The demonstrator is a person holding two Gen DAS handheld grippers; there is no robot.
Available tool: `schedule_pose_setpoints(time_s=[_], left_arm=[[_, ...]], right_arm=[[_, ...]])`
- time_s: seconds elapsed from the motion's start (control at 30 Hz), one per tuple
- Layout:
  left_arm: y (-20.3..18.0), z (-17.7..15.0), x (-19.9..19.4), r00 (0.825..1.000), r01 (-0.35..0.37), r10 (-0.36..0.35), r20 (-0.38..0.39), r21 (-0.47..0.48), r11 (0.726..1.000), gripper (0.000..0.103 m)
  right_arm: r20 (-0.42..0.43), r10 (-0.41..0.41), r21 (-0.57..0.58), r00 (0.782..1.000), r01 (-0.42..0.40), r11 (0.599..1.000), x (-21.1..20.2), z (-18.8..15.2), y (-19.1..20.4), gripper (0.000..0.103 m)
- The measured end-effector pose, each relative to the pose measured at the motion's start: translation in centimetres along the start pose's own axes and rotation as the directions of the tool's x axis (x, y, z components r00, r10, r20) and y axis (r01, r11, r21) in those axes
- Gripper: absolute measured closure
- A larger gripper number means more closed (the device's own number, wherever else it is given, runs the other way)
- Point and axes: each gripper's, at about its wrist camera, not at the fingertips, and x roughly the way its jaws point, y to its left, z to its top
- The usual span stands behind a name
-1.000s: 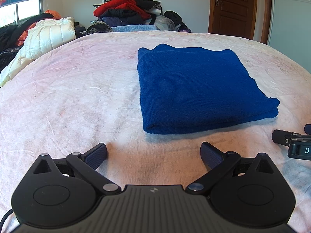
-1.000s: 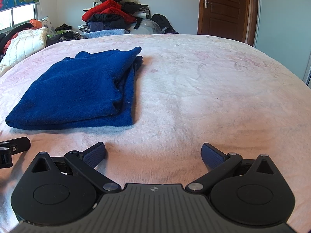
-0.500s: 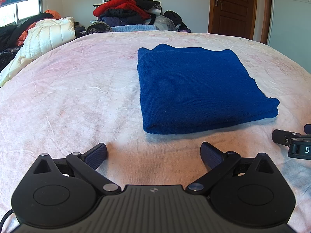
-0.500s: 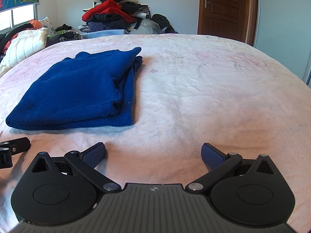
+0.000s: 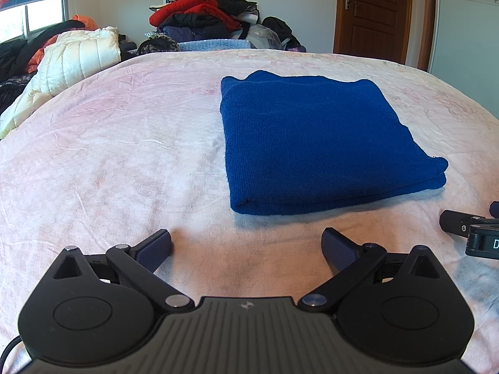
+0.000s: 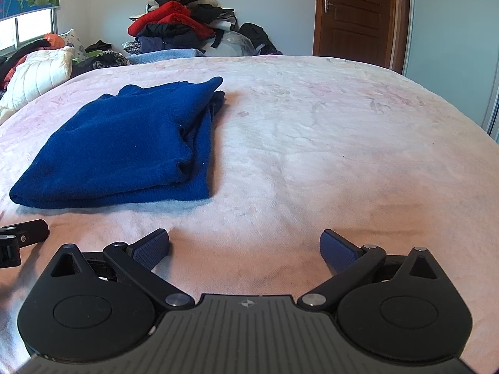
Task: Fold small clothes
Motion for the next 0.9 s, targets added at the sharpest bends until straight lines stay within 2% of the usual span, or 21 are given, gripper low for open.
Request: schedule_pose_setpoints(time_s=[0.9], left_arm=[[0.04,0.02,0.03,1.0,0.001,-0.001,0.0,-0.001,1.0,0.0]], right_arm=[[-0.001,-0.003,-0.005,1.0,0.003,1.0,0.0,0.02,0.11,0.001]])
